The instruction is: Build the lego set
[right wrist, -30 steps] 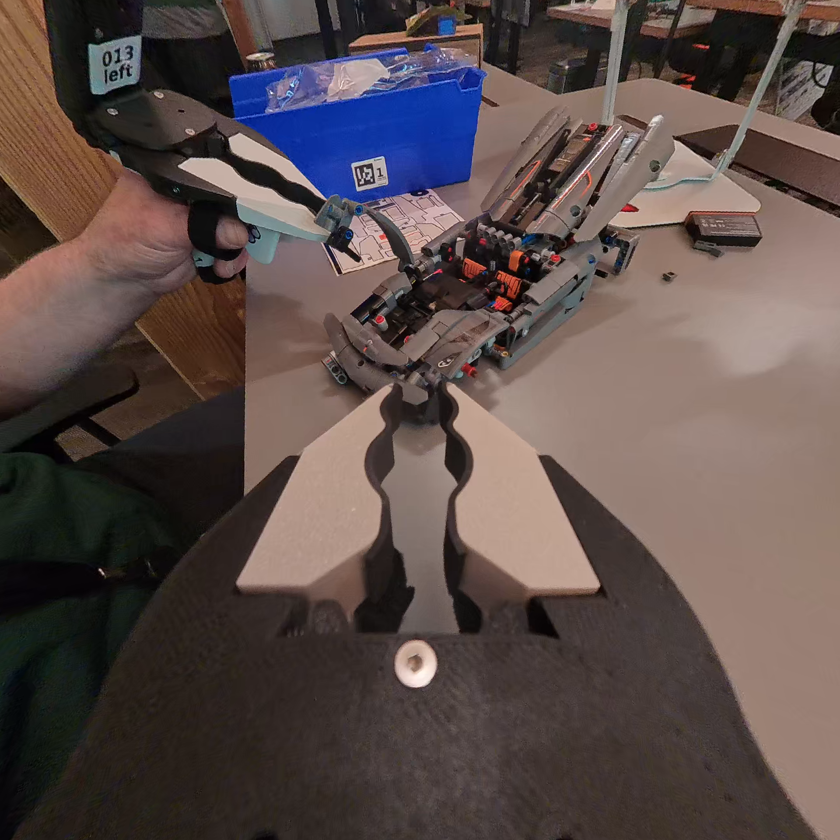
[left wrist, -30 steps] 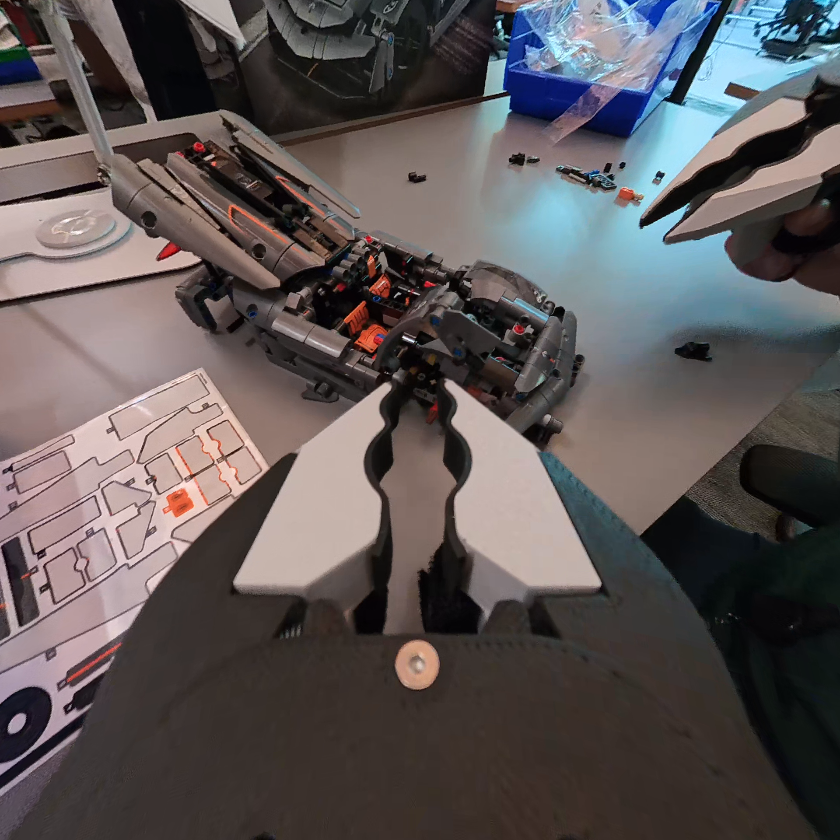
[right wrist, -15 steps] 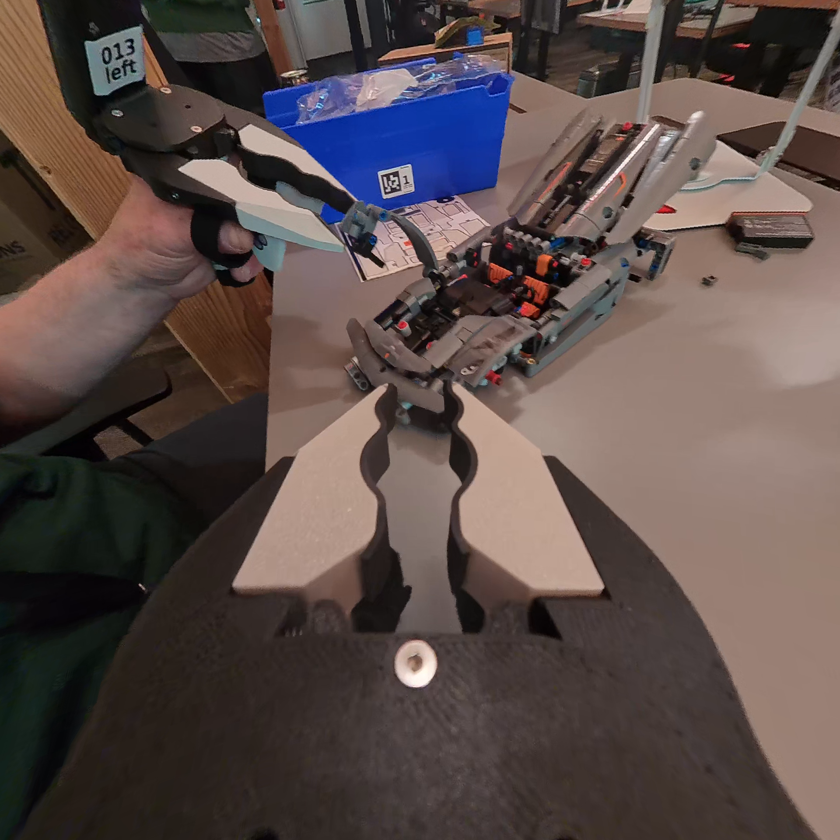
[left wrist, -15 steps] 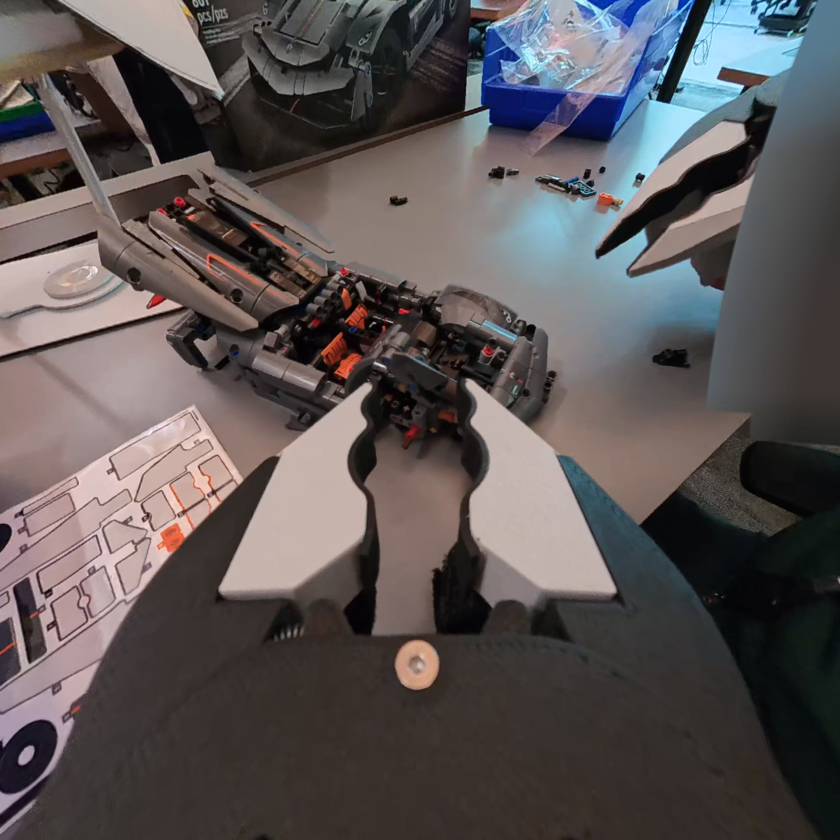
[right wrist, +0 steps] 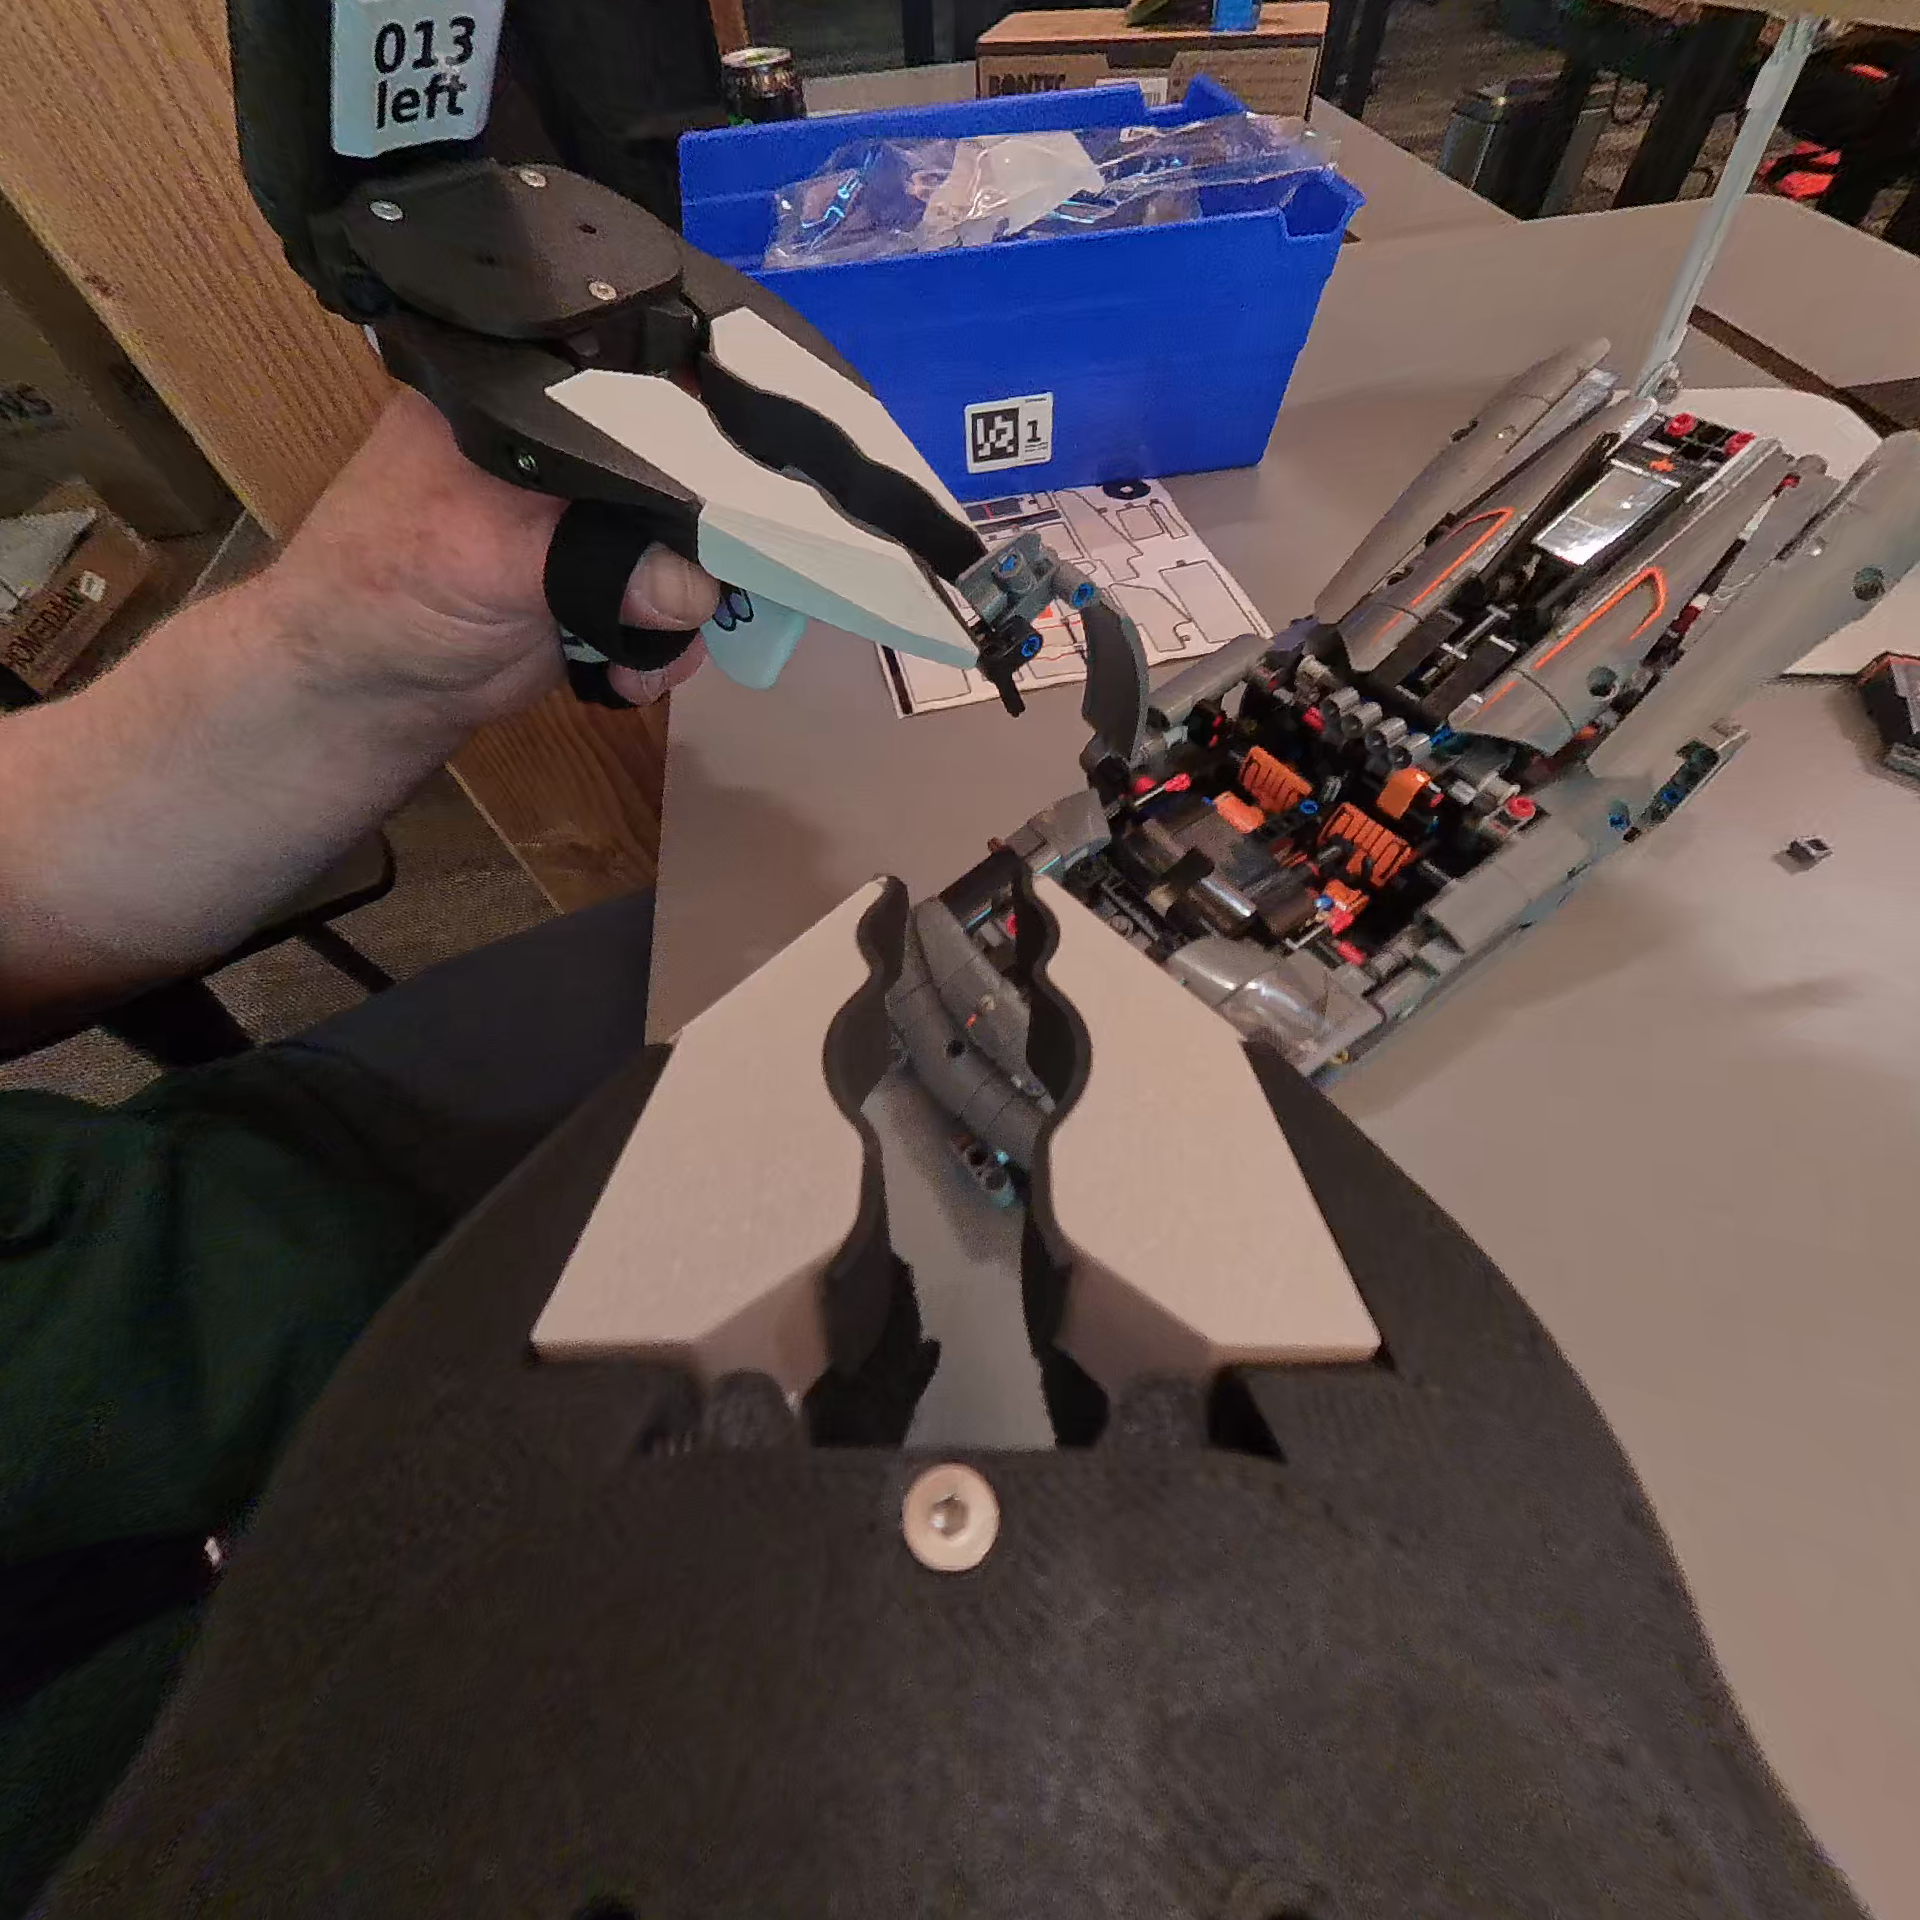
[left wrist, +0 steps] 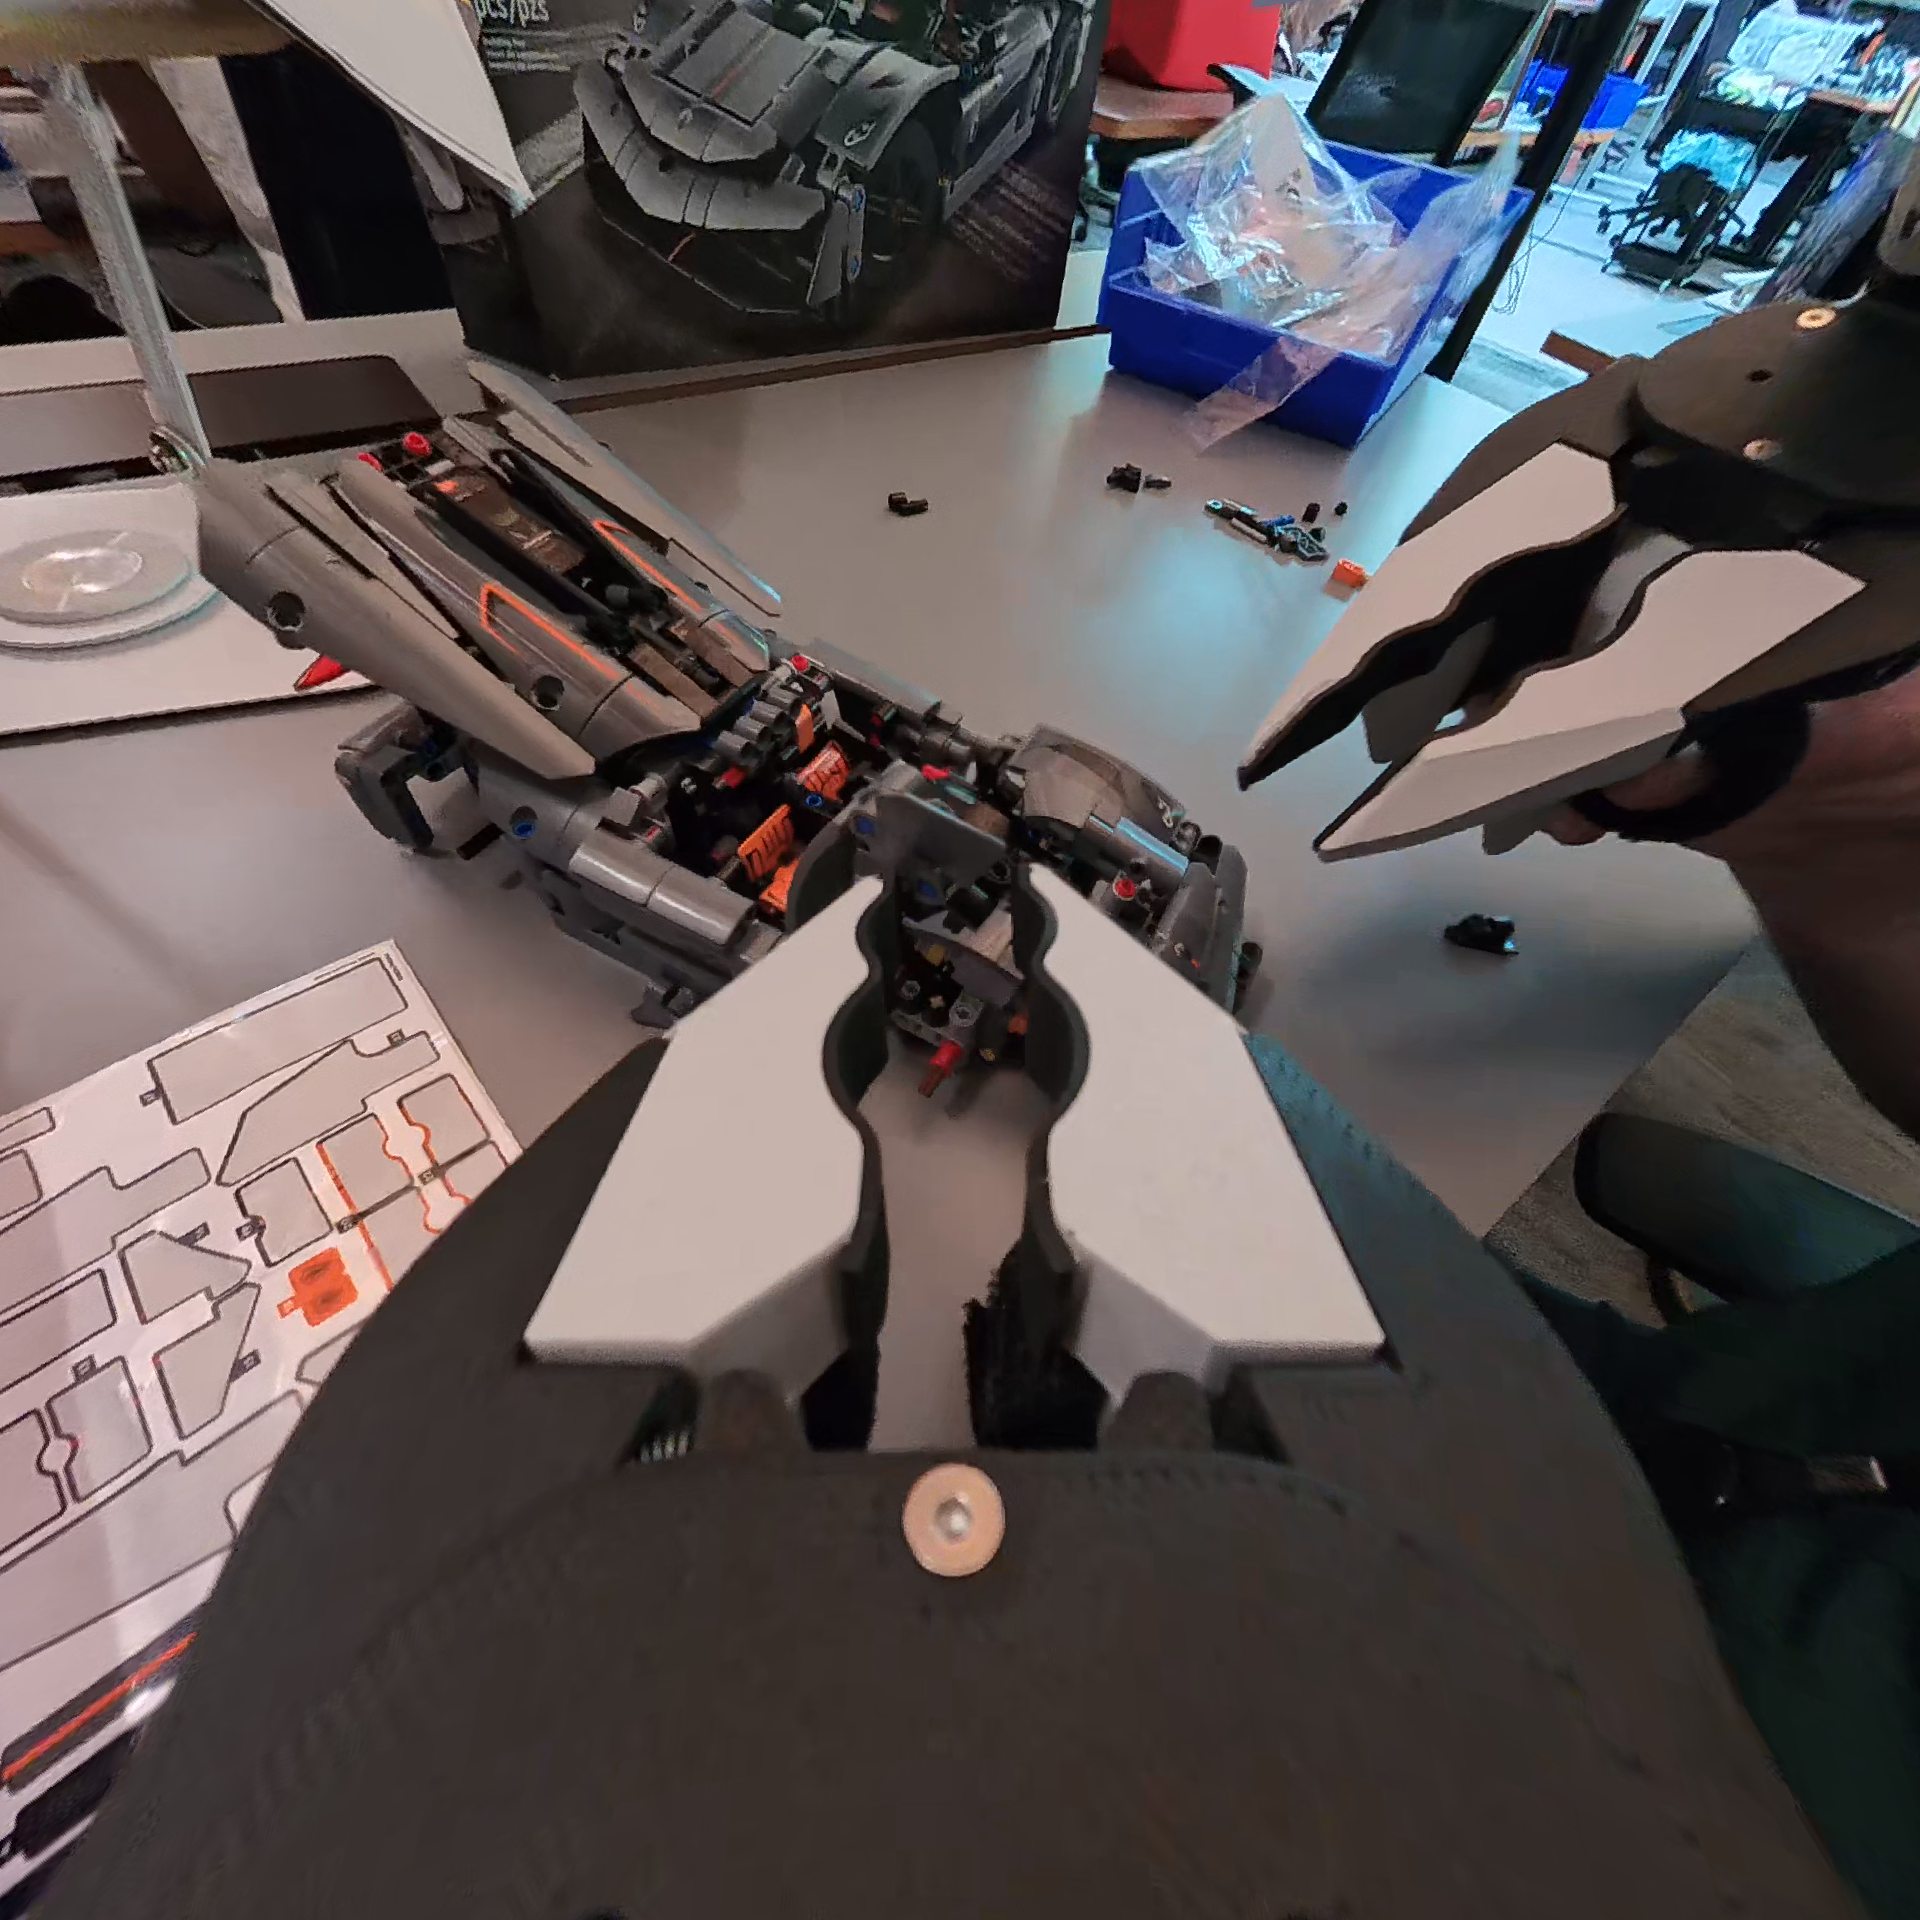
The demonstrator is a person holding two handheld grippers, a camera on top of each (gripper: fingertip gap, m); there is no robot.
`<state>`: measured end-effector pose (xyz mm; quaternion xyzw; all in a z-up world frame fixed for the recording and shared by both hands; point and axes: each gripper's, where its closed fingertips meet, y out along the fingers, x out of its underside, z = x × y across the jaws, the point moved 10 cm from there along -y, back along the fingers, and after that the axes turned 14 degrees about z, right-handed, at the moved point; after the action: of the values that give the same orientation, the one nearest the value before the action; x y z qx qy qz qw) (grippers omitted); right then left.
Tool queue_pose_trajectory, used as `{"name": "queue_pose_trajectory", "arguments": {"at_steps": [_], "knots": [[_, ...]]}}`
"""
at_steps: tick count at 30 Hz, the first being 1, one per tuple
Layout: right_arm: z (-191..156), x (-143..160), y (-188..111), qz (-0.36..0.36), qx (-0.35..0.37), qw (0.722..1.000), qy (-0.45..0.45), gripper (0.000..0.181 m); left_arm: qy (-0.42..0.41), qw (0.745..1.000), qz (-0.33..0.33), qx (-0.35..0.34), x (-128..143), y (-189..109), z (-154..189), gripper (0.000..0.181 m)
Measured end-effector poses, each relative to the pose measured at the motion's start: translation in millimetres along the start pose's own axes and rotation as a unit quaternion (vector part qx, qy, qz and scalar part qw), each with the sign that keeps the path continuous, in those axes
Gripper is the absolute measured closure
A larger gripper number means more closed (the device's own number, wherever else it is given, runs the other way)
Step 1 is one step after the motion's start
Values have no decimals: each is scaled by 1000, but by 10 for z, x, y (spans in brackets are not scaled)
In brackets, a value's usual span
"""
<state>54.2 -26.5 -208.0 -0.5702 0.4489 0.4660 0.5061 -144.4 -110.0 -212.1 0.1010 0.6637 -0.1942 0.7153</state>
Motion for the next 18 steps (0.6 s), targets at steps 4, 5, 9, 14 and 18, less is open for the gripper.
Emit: {"name": "queue_pose_trajectory", "arguments": {"at_steps": [4,5,9,14,18], "knots": [[77,-40,218,-12,7,1000,-6,161,-40,999,8,12,-36,23,-107,162],[88,-53,279,-13,8,1000,-8,161,-48,999,9,16,-43,30,-131,163],[138,-78,530,-36,20,999,-25,160,-63,997,10,31,-70,65,-198,163],[210,-59,793,-45,25,999,-8,159,-67,996,8,53,-75,78,-231,163],[235,-48,893,-35,16,999,15,171,-75,994,10,73,-75,87,-249,160]]}}
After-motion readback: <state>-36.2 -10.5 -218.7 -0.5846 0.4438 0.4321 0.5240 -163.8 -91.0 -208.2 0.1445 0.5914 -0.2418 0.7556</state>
